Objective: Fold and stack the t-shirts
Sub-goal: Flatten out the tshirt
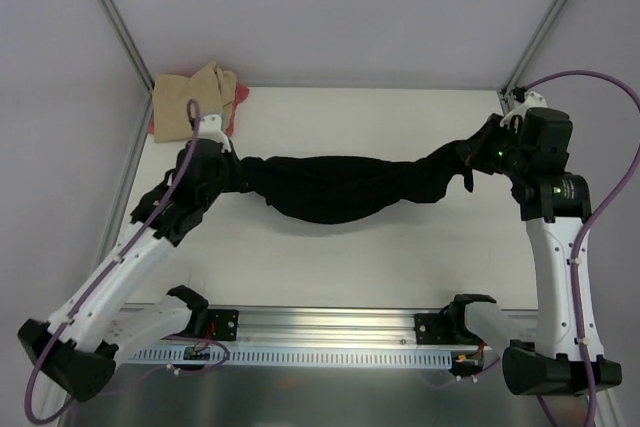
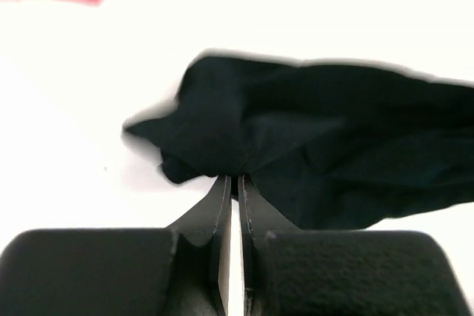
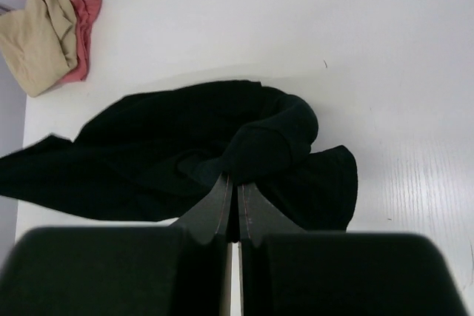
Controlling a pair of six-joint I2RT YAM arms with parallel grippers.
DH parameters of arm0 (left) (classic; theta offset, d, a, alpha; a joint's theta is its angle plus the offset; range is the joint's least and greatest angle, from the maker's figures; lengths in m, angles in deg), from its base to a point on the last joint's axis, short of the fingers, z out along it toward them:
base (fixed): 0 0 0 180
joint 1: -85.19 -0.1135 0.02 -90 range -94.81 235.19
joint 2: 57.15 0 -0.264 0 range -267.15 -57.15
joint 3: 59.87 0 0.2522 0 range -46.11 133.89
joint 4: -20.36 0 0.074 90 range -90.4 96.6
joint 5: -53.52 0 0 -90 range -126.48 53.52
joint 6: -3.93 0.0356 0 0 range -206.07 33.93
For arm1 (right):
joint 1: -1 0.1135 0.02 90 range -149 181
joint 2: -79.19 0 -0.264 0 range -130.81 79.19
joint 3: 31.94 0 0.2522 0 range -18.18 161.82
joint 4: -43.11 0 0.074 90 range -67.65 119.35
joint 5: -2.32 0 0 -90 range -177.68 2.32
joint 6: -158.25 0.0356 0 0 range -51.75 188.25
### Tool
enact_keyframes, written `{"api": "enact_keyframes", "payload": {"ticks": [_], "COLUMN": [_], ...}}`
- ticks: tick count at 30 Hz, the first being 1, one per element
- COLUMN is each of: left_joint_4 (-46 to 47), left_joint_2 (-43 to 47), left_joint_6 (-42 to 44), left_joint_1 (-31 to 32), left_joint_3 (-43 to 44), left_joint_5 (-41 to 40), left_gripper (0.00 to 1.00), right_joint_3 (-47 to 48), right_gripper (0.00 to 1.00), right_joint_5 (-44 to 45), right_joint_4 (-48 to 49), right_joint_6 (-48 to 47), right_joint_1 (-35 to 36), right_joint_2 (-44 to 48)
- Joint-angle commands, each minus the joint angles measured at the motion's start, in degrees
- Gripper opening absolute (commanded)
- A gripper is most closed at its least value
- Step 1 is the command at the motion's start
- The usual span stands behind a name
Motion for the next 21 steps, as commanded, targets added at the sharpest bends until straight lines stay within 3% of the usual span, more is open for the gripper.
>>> {"api": "enact_keyframes", "payload": {"ticks": [1,16,21], "left_joint_4": [-9.25,-23.68,-27.46], "left_joint_2": [7.95,22.99,24.94], "left_joint_6": [1.99,3.49,3.93], "left_joint_1": [-0.47,-0.47,-0.47], "left_joint_3": [5.76,19.20,26.24], "left_joint_5": [-1.52,-7.85,-8.46], "left_gripper": [0.00,0.00,0.00], "right_joint_3": [8.33,43.99,48.42], "right_gripper": [0.00,0.01,0.01], "right_joint_5": [1.66,11.94,15.19], "right_joint_4": [-0.75,-17.10,-16.32], "right_joint_6": [-0.59,0.72,2.92], "right_joint_1": [-0.42,-0.34,-0.34], "right_joint_2": [2.71,5.35,7.02]}}
